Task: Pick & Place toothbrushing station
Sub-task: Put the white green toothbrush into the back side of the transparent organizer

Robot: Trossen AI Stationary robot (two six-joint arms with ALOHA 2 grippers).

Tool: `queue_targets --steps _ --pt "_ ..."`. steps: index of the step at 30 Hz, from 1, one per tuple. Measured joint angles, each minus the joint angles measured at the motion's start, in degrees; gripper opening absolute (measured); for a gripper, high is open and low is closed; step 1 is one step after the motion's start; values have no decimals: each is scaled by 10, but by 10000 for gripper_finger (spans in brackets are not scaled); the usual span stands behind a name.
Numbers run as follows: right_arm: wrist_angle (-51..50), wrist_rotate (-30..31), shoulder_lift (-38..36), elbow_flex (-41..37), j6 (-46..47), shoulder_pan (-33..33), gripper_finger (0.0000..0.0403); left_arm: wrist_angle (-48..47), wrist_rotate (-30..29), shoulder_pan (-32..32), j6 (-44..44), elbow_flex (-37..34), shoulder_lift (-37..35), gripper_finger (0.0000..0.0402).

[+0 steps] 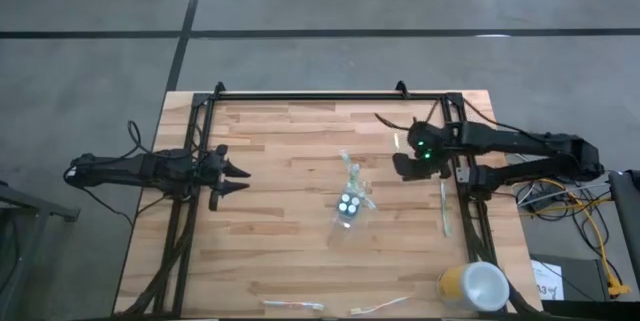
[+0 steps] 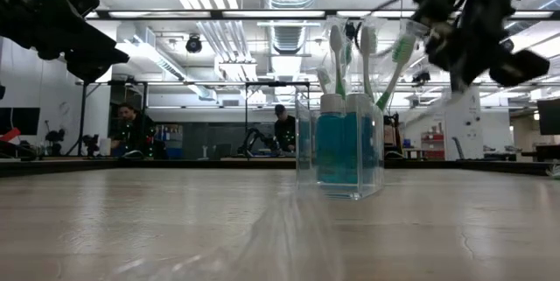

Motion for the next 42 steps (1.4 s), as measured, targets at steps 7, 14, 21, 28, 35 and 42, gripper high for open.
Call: queue_targets --steps 7,14,21,28,35,42 --pt "18 -163 -115 16 34 0 8 0 0 0 0 0 0 149" --pt "35 -248 -180 21 183 0 8 0 0 0 0 0 0 149" --pt "138 -340 -153 20 286 0 8 0 -1 0 0 0 0 149" --pt "272 -462 -82 20 317 0 8 0 -3 0 0 0 0 149" --pt "279 -510 -24 19 307 -5 8 0 -3 0 0 0 0 149" --pt "319 -511 21 19 304 -10 8 0 -2 0 0 0 0 149"
